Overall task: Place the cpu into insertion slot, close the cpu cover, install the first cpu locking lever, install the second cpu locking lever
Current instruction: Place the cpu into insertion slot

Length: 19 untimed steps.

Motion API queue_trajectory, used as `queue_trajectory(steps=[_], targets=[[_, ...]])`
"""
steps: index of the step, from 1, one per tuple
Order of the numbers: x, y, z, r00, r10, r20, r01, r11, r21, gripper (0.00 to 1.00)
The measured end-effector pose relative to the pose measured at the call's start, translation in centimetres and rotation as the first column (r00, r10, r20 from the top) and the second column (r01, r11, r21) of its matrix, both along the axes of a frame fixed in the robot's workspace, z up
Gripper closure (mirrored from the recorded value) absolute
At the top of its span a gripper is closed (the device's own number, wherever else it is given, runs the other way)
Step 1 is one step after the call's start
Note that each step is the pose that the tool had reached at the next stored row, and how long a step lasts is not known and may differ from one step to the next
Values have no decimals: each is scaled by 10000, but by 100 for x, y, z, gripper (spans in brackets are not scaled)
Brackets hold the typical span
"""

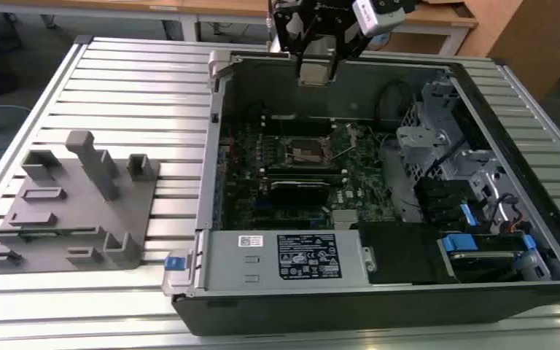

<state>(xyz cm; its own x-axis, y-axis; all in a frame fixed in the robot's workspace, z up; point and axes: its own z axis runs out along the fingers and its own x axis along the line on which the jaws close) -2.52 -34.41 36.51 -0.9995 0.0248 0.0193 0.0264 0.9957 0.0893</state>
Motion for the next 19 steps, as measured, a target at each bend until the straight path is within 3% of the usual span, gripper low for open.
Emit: queue_trajectory(steps=[19], targets=[[0, 0, -55, 10000, 0, 8, 0, 10000, 3, 46]])
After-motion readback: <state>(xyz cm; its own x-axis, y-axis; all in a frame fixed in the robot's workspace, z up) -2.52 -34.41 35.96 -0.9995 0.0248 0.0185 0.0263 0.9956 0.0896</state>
